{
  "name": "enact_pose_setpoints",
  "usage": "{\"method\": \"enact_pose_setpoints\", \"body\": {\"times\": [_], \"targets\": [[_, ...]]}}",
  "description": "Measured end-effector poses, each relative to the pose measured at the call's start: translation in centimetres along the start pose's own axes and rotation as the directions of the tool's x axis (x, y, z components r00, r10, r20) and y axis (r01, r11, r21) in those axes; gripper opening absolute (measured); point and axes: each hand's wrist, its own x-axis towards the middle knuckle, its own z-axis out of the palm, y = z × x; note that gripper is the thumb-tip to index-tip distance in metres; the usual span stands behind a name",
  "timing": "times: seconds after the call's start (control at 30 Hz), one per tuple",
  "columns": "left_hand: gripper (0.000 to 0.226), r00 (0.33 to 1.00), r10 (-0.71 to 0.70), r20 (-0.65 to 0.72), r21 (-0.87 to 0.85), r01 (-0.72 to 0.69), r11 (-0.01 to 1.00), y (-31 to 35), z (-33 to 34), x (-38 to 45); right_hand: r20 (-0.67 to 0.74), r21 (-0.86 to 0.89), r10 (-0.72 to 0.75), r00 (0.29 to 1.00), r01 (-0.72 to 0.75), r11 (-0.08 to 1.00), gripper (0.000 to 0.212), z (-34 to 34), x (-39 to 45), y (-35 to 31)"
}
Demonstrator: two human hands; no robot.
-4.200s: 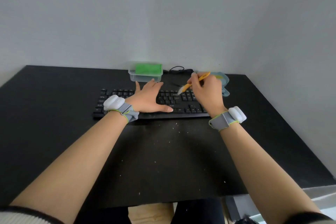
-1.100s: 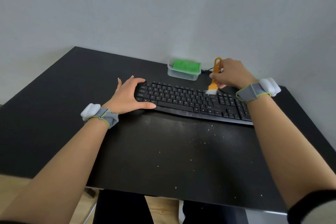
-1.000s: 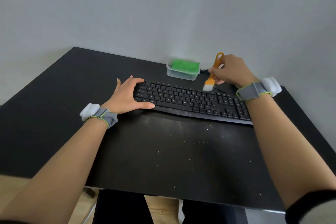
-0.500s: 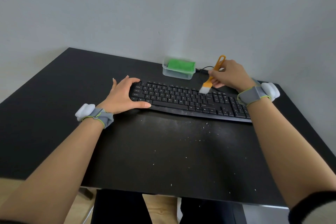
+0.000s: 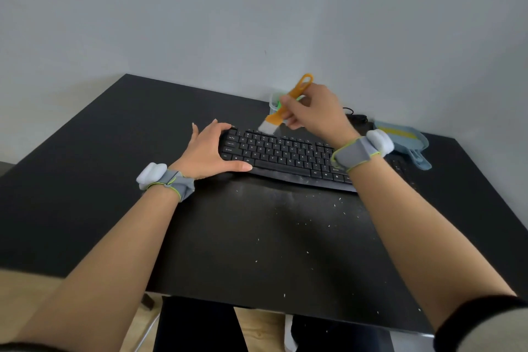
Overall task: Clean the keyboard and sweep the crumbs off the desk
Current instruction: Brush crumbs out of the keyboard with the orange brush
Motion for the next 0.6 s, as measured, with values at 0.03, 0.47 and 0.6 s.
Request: {"method": "enact_pose_setpoints", "body": {"times": [0.03,0.47,0.6], "targets": [[0.099,1.0,-0.004,-0.008,0.002,0.004,1.0,0.0,-0.1,0.0,0.017,0.031,-0.016,1.0,0.016,0.999,0.02,1.2,0.1,-0.5],[0.134,1.0,-0.008,0.002,-0.032,0.008,0.999,-0.2,0.0,0.0,0.142,-0.333,-0.066,0.988,0.111,0.936,0.023,5.4,2.1,-1.6],[0.125,1.0,-0.014,-0.015,-0.006,0.014,1.0,-0.2,0.0,0.0,0.091,-0.379,-0.087,0.992,0.116,0.918,0.022,3.8,2.9,-2.8]]}}
